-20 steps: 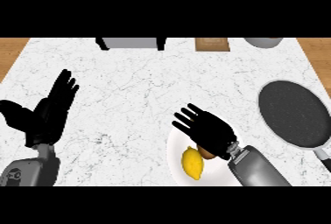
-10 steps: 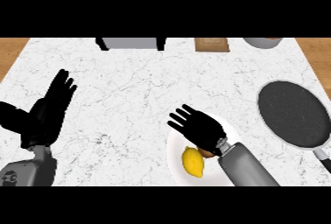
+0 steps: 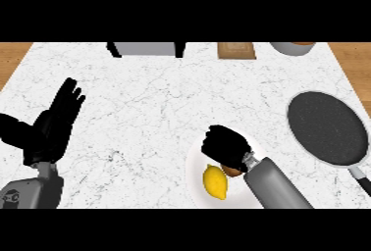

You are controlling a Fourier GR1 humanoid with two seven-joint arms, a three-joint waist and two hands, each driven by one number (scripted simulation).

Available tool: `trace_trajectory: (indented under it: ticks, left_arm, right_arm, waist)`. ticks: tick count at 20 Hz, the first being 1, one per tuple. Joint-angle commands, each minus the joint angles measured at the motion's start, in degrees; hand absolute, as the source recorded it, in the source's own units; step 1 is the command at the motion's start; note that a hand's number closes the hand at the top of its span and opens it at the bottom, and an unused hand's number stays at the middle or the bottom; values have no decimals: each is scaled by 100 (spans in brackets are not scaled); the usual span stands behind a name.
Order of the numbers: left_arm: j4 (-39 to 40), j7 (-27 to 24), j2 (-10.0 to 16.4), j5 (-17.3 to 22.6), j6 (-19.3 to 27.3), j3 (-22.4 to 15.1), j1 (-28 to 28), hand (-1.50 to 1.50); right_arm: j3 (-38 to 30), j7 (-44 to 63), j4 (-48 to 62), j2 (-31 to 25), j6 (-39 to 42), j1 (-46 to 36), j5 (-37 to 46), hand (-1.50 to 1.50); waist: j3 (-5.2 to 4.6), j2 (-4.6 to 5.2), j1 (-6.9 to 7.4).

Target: Pick the pear from the plate and place it in the pan

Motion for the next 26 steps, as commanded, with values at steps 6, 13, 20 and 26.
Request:
trace_trajectory:
  ticks: [6,13,20,26]
  left_arm:
    - [-206,298,-8,-10,47,-15,-64,0]
    - [-104,18,-15,1,83,154,308,0]
    - [-260,143,111,78,-64,163,244,0]
    - [-640,337,-50,10,76,1,350,0]
  right_arm:
    - [-521,93,-41,229,-160,420,-306,150]
    - [-1519,1769,-1587,548,537,2212,-810,150]
    - [-1165,2310,-4772,421,177,3004,-388,150]
    - [-1336,2530,-7157,176,1340,3438,-635,150]
  waist:
    - [64,50,-12]
    - [51,-54,-390]
    - [55,-28,-233]
    - [59,15,-84]
